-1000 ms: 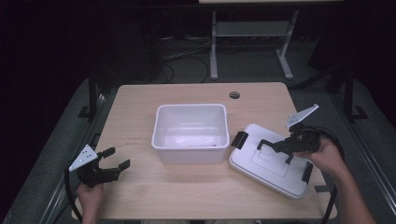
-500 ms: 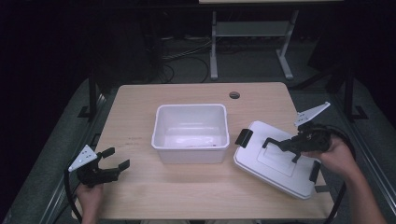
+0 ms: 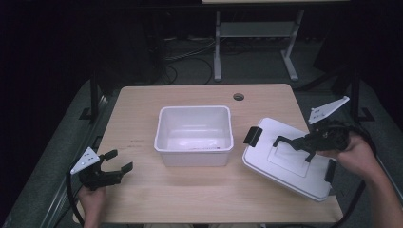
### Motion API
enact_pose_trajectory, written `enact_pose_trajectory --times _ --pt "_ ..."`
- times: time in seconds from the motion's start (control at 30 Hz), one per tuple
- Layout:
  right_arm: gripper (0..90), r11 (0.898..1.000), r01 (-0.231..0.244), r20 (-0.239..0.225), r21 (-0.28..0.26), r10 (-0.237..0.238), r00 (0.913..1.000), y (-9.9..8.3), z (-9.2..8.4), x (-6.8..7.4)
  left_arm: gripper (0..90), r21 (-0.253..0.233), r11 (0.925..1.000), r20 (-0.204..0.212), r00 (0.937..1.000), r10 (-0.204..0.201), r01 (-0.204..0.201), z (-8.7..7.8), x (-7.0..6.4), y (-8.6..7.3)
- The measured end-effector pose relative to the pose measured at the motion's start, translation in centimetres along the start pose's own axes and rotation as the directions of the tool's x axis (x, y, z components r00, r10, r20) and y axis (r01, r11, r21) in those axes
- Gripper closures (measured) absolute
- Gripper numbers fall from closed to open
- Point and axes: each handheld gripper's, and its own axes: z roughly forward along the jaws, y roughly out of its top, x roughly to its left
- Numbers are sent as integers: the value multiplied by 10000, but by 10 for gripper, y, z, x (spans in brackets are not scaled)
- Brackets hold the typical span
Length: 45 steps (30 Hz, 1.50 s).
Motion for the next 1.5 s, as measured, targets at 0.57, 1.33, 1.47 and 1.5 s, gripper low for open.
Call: enact_pose_trajectory --times 0.57,1.33,1.47,1.5 --pt "842 9961 876 -81 -28 -877 9961 36 -26 14 141 0 10000 -33 10000 -16 16 1 1 0" --pt "843 9817 1905 -659 3 -1901 9796 100 -5 21 141 -79 9999 -31 9999 -122 121 2 1 0" --pt "842 9785 2063 -805 -3 -2056 9753 112 1 22 141 -83 9999 -9 9999 -121 121 3 1 0" --pt "842 9785 2063 -805 -3 -2056 9753 112 1 22 141 -83 9999 -9 9999 -121 121 3 1 0"
